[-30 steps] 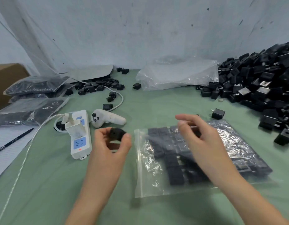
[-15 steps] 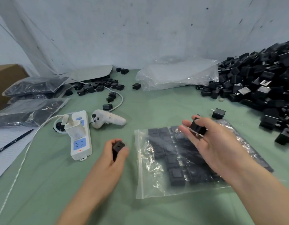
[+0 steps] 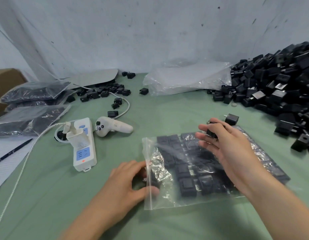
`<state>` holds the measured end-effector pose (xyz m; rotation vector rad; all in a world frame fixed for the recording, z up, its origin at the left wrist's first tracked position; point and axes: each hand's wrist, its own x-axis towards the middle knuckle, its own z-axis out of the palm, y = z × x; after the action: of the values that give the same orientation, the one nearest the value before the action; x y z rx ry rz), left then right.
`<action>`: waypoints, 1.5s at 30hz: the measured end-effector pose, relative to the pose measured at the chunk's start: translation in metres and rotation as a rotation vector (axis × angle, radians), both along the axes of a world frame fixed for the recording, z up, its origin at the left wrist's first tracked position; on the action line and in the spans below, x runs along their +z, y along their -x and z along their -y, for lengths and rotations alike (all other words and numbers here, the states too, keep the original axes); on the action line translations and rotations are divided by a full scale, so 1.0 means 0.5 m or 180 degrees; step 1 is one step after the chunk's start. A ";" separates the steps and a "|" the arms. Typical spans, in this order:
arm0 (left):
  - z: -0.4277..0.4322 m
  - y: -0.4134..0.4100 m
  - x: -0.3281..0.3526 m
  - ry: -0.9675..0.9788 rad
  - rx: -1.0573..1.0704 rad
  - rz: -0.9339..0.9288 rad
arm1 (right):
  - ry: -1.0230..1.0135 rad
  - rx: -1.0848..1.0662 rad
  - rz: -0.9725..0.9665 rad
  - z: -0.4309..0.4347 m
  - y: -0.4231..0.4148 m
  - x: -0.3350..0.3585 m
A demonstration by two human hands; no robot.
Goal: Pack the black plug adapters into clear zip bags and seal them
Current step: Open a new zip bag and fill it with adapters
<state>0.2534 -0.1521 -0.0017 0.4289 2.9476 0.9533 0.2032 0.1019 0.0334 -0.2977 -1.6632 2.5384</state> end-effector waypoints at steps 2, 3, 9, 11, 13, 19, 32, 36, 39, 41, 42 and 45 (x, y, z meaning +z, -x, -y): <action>0.011 -0.003 -0.001 -0.0192 0.0010 0.0169 | -0.0040 0.0021 -0.0010 -0.003 0.001 -0.002; 0.013 -0.005 -0.003 -0.0319 0.0033 0.0231 | -0.0049 0.0028 -0.0018 -0.004 0.002 -0.002; -0.019 0.007 -0.007 -0.0790 0.0141 0.0345 | -0.0149 0.0088 -0.0080 0.002 0.007 -0.010; -0.026 0.012 -0.012 -0.0548 0.0173 0.0214 | -0.0270 0.0124 -0.0109 0.004 0.006 -0.016; -0.030 0.014 -0.014 -0.0149 0.0092 -0.0056 | -0.0384 0.0170 -0.0152 0.006 0.006 -0.021; -0.045 0.017 -0.018 0.0050 0.0077 -0.0257 | -0.0598 0.0171 -0.0260 0.011 0.009 -0.031; -0.010 -0.006 0.034 -0.0617 0.0856 -0.0779 | -0.2133 0.0507 -0.1031 0.029 -0.028 0.004; -0.066 -0.011 0.065 -0.2445 0.0903 -0.0308 | -0.1805 0.1396 -0.1269 0.050 -0.041 0.014; -0.097 -0.008 0.072 -0.3466 0.0441 0.0786 | -0.1730 0.2076 -0.1605 0.066 -0.057 0.014; -0.093 -0.006 0.073 -0.3665 0.0286 0.1156 | -0.1850 0.2285 -0.1680 0.068 -0.061 0.012; -0.085 -0.006 0.069 -0.3750 0.0178 0.1252 | -0.1926 0.2289 -0.1739 0.066 -0.061 0.012; -0.059 -0.013 0.058 -0.3802 -0.0200 0.1294 | -0.2075 0.2217 -0.1850 0.062 -0.062 0.012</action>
<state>0.2599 -0.1225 0.0275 0.2469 1.7125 2.3356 0.2340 0.0709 0.0396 1.1100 -2.4062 1.8855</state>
